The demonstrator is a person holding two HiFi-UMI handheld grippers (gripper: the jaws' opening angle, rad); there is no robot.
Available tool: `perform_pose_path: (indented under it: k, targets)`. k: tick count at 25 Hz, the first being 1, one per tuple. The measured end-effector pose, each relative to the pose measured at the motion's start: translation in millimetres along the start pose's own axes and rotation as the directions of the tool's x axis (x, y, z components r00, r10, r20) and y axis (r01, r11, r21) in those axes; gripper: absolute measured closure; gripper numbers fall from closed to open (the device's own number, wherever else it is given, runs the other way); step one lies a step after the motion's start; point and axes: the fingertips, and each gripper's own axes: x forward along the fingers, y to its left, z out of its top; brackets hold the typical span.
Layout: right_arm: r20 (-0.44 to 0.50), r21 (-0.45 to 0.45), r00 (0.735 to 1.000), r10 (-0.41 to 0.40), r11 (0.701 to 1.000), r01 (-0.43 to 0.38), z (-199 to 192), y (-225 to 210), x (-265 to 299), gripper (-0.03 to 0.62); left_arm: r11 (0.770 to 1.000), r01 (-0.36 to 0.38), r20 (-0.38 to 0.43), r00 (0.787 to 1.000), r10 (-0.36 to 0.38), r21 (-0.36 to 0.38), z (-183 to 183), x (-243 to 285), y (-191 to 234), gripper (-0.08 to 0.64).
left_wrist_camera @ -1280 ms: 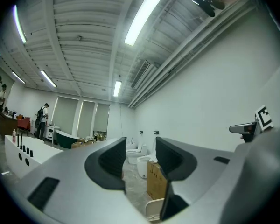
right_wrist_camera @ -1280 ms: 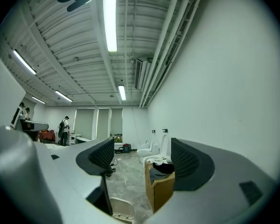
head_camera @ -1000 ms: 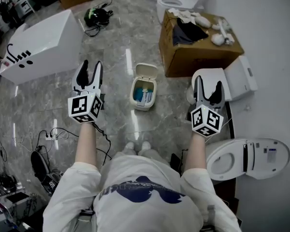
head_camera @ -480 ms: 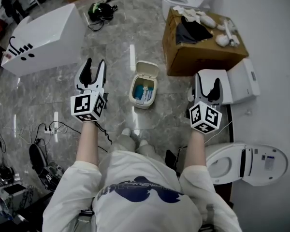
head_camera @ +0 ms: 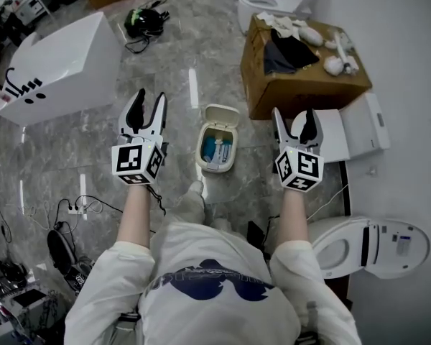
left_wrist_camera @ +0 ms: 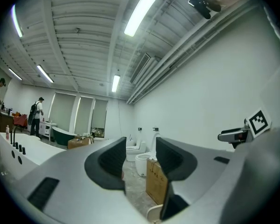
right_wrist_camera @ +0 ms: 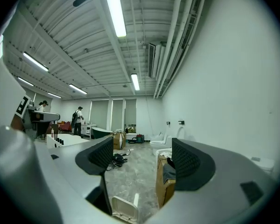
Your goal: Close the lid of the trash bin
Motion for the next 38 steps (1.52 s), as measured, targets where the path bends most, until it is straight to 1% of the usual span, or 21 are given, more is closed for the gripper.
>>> perform_pose_path:
  k: [3, 6, 13, 17, 21, 24, 28, 30, 31, 33, 36, 38]
  targets:
    - [-0.030, -0.040, 0.999, 0.022, 0.999, -0.023, -3.6, 15.9, 33.5, 0.201, 1.000, 0.019, -0.003, 1.000, -0.019, -0.025, -5.4, 27.1, 23.0, 0.376]
    - [-0.068, -0.058, 0.997, 0.021, 0.998, -0.025, -10.1, 31.9, 66.7, 0.196, 0.998, 0.048, -0.017, 0.999, -0.048, -0.044, -15.0, 57.0, 44.2, 0.376]
    - [-0.131, -0.075, 0.991, -0.041, 0.997, 0.032, -28.3, 45.9, 117.4, 0.195, 0.985, 0.156, -0.044, 0.986, -0.159, -0.075, -36.9, 126.9, 59.5, 0.376]
    - [-0.164, -0.087, 0.984, -0.069, 0.995, 0.055, -37.7, 49.1, 133.5, 0.196, 0.977, 0.192, -0.052, 0.979, -0.198, -0.095, -46.9, 155.8, 57.5, 0.376]
    - [-0.200, -0.085, 0.977, -0.073, 0.995, 0.057, -49.7, 47.0, 141.5, 0.196, 0.965, 0.230, -0.052, 0.970, -0.238, -0.130, -54.9, 175.8, 38.1, 0.376]
    - [-0.228, -0.094, 0.972, -0.054, 0.995, 0.034, -58.0, 44.6, 149.6, 0.196, 0.959, 0.249, -0.054, 0.965, -0.258, -0.138, -58.5, 188.6, 23.4, 0.376]
    - [-0.282, -0.114, 0.959, -0.002, 0.993, -0.032, -76.9, 40.1, 161.9, 0.196, 0.956, 0.249, -0.056, 0.964, -0.260, -0.154, -62.9, 202.9, 10.9, 0.376]
    - [-0.325, -0.129, 0.945, 0.033, 0.988, -0.079, -93.8, 38.7, 169.1, 0.196, 0.957, 0.250, -0.060, 0.964, -0.261, -0.147, -66.2, 208.9, 5.2, 0.376]
    - [-0.353, -0.140, 0.934, 0.055, 0.984, -0.111, -104.7, 40.0, 173.5, 0.195, 0.958, 0.250, -0.064, 0.963, -0.261, -0.141, -68.8, 211.8, 3.2, 0.376]
    - [-0.418, -0.166, 0.902, 0.109, 0.967, -0.194, -129.5, 46.6, 182.1, 0.189, 0.961, 0.245, -0.076, 0.964, -0.256, -0.132, -75.8, 216.4, 1.1, 0.376]
    - [-0.512, -0.207, 0.839, 0.187, 0.920, -0.332, -171.6, 60.4, 189.9, 0.190, 0.965, 0.229, -0.092, 0.966, -0.241, -0.127, -88.1, 219.9, 1.3, 0.376]
    - [-0.577, -0.224, 0.782, 0.234, 0.876, -0.427, -203.4, 70.3, 194.1, 0.191, 0.968, 0.216, -0.099, 0.968, -0.229, -0.125, -96.2, 220.9, 4.3, 0.376]
